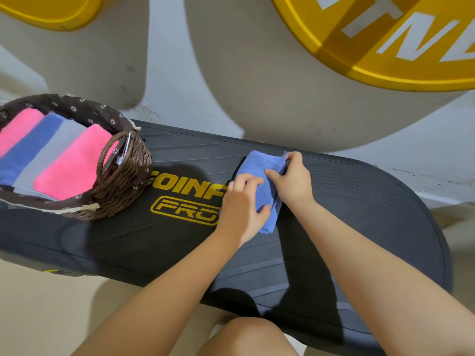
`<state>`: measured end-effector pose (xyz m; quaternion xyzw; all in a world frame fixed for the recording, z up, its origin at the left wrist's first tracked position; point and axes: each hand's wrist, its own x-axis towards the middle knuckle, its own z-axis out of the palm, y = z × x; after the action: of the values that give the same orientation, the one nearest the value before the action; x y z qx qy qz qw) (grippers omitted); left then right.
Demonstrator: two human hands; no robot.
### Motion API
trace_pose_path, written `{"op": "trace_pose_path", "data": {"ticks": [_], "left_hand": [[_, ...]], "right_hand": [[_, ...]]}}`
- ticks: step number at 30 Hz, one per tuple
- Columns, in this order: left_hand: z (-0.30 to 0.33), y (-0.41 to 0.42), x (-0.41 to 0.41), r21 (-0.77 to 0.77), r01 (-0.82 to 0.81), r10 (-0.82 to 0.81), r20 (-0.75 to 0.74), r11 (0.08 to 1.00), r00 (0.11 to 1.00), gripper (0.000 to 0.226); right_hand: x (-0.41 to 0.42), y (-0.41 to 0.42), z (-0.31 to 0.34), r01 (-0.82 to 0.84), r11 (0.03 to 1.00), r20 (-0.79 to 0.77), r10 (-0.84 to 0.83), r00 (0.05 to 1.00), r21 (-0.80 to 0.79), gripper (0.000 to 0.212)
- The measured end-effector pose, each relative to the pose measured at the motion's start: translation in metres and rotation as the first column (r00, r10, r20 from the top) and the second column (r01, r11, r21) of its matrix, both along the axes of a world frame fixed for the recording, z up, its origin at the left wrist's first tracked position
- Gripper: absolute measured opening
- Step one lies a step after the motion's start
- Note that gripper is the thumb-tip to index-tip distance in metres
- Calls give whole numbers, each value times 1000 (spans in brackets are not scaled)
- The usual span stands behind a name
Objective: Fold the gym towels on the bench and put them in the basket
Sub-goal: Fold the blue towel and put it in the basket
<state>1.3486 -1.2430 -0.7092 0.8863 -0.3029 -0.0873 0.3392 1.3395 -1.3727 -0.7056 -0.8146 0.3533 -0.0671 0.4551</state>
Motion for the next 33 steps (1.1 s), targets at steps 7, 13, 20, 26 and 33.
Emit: {"op": "trace_pose_path", "data": {"ticks": [7,13,20,26,33], "left_hand": [[-16,8,-13,471,78,-222,258,878,941,93],[-14,10,-12,420,170,-269,188,892,945,95],[-28,19,-9,385,157,-296,333,909,896,95],[-25,14,-15,354,63,-185,322,933,929,110],[-13,15,-2,282,132,-200,232,950,952,76]], "right_hand": [[-6,1,-2,-61,898,-74,31,997,-436,58],[-16,12,11,-702,446,-131,787,604,-556,61],[-8,-13,-7,-797,430,-394,705,589,-424,54],[5,-38,-10,-668,656,-518,458,722,-350,53],[-1,-23,-1,-388,874,-337,285,897,-292,47]]}}
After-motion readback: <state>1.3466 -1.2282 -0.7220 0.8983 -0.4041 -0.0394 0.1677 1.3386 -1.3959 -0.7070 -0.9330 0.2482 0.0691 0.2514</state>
